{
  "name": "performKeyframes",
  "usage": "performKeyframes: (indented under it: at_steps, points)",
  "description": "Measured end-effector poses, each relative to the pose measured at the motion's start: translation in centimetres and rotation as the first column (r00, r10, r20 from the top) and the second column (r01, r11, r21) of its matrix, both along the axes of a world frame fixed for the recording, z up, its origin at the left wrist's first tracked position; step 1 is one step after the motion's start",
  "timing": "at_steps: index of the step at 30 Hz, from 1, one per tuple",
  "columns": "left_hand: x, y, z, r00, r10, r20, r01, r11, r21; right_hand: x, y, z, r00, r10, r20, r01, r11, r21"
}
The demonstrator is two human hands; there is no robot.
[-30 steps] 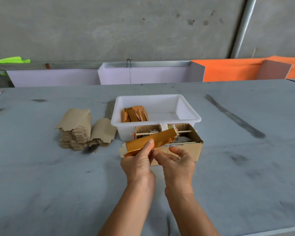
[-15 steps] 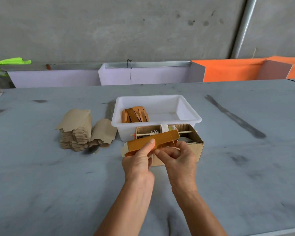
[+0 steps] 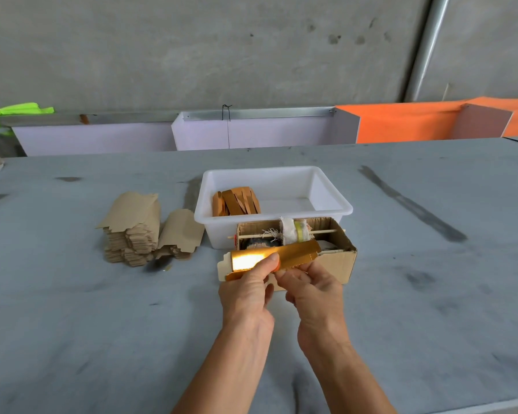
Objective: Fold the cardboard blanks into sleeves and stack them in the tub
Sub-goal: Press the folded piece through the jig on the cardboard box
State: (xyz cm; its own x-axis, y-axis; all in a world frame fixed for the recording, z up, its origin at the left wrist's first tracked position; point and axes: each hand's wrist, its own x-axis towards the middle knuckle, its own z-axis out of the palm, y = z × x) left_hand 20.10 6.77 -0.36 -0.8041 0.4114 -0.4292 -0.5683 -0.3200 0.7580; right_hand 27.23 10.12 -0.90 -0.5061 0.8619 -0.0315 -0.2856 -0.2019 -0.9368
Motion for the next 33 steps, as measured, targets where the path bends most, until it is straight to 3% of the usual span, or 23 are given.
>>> performKeyframes:
  at_steps: [6, 9, 14, 19, 26, 33]
  points:
    - [0.2, -0.2, 0.1, 0.998, -0.047, -0.034, 0.048, 0.999, 0.005, -0.2, 0.0, 0.2, 0.998, 0.002, -0.058, -0.017, 0.969, -0.247]
    - [0.4, -0.3, 0.1, 0.996, -0.083, -0.039, 0.083, 0.996, 0.015, -0.4, -0.1, 0.0, 0.998, -0.043, -0.039, 0.031, 0.960, -0.279]
    - [0.3, -1.0, -0.3, 0.996, -0.062, -0.060, 0.064, 0.998, 0.027, -0.4, 0.3, 0.5, 0.991, -0.131, 0.003, 0.127, 0.960, -0.248]
    - [0.1, -1.3, -0.3, 0.995, -0.014, -0.101, 0.016, 1.000, 0.024, 0.1, 0.3, 1.0, 0.997, -0.074, -0.004, 0.071, 0.972, -0.224]
    - [-0.2, -2.0, -0.2, 0.977, -0.092, -0.194, 0.087, 0.996, -0.035, -0.1, 0.7, 1.7, 0.991, -0.127, 0.031, 0.130, 0.980, -0.152]
    - [-1.5, -2.9, 0.5, 0.960, -0.059, -0.273, 0.045, 0.997, -0.057, 0.6, 1.6, 2.4, 0.997, 0.015, 0.073, -0.005, 0.990, -0.139]
